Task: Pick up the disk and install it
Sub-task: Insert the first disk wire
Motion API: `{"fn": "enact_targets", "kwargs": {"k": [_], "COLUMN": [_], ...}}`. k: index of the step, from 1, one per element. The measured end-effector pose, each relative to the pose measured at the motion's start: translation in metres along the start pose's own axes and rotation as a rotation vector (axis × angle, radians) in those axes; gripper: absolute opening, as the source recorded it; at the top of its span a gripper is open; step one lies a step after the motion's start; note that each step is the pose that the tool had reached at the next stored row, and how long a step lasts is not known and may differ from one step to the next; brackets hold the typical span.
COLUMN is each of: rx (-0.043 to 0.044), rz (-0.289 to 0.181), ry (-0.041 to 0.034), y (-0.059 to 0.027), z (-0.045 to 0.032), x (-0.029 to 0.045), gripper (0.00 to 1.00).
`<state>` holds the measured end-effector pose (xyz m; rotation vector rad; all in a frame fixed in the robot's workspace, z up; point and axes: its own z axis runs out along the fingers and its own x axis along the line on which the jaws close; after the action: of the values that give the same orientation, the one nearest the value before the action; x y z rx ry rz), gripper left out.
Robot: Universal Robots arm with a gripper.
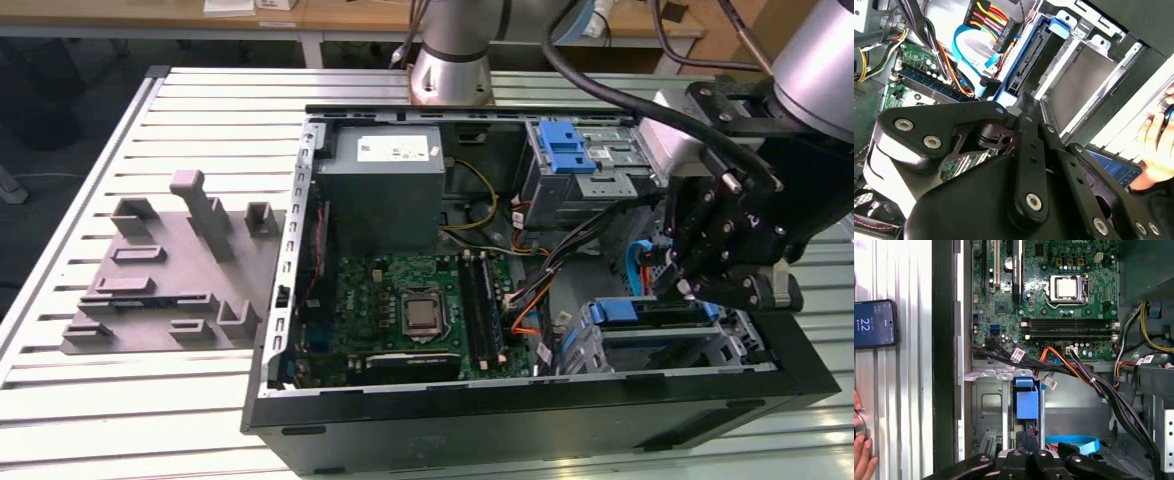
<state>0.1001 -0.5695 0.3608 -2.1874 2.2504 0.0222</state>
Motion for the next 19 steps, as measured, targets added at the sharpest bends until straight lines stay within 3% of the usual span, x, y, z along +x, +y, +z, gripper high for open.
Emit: {"fn": "enact_targets", "kwargs": {"k": [11,15,19], "rx": [0.0,0.0019,0.0132], "rz": [0.0,0.0,0.0], "ry": [0.0002,0.0004,0.0001], "y": [-0.0233,-0.0238,-0.0237], "z": [-0.0003,-0.0011,-0.0031], "x": [-0.0046,-0.0076,-0.0101], "gripper": [0.11,0.11,0.11]}}
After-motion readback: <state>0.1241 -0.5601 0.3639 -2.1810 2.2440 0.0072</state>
